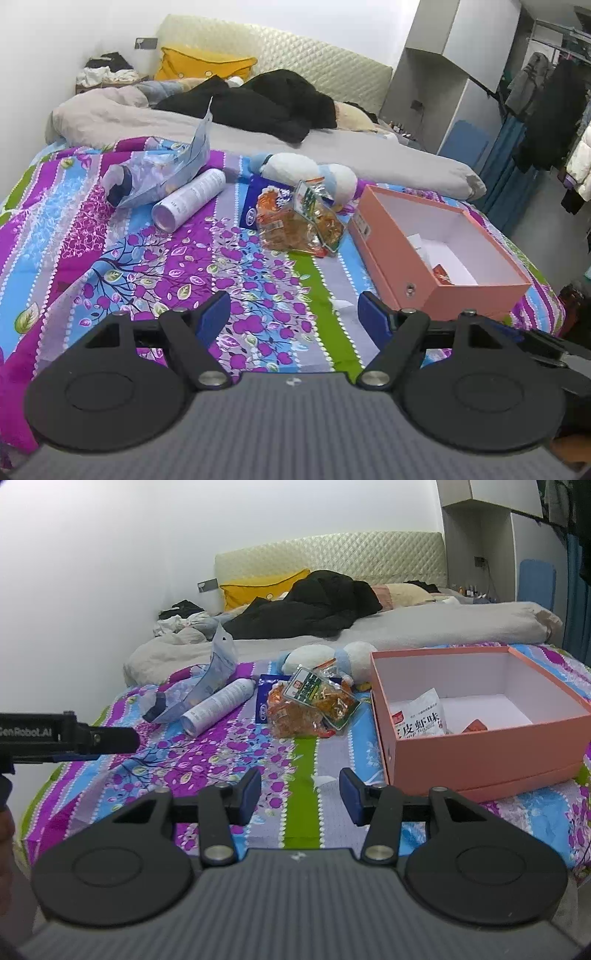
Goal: Organize snacks
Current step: 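Lift both tools out of the pink box and move toward the snack pile, then grasp the orange snack packet with the left tool while the right tool grasps the green-labelled bag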
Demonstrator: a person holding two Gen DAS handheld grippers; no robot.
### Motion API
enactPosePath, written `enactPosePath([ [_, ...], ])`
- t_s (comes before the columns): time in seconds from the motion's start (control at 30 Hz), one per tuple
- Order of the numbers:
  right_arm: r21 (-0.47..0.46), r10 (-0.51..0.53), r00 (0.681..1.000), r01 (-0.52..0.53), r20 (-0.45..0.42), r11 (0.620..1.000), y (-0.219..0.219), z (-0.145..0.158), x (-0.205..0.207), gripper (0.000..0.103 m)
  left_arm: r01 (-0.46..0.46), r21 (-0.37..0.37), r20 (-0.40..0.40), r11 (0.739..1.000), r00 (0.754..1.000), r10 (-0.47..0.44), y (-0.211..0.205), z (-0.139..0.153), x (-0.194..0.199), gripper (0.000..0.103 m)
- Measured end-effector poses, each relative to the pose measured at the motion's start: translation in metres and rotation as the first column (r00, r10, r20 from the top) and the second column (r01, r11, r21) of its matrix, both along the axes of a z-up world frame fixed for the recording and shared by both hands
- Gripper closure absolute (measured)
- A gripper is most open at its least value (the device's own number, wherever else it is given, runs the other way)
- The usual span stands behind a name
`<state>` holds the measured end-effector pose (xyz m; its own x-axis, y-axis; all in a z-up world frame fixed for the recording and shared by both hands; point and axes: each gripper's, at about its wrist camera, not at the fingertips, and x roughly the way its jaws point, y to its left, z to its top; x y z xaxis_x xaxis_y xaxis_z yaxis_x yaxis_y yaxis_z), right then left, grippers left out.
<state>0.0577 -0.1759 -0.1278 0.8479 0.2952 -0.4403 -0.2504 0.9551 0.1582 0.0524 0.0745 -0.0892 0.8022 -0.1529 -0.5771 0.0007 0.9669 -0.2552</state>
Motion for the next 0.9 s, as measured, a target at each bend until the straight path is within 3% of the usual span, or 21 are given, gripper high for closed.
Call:
enactPosePath([
  [0.47, -0.054, 0.070, 0.997, -0.071, -0.017, 0.996, 0.040, -0.019, 0.056, 0.053, -0.012, -0.020, -0.052, 1.000, 0.999, 0.011, 0.027, -0.045, 0.074, 0.023],
  [0.6, -0.084, 0.074, 0.997, -0.072, 0.011, 0.994, 0.050, -0.027, 0.071, 0.053, -0.003, -0.035, -0.056, 0.999, 0.998, 0.001, 0.032, -0.069, 0.102, 0.023],
  [0.9, -0.156, 0.084, 0.996, -0.088, -0.032, 0.984, 0.064, -0.057, 0.119, 0.053, -0.024, -0.084, -0.070, 0.996, 0.997, 0.018, 0.038, -0.121, 0.165, 0.023],
])
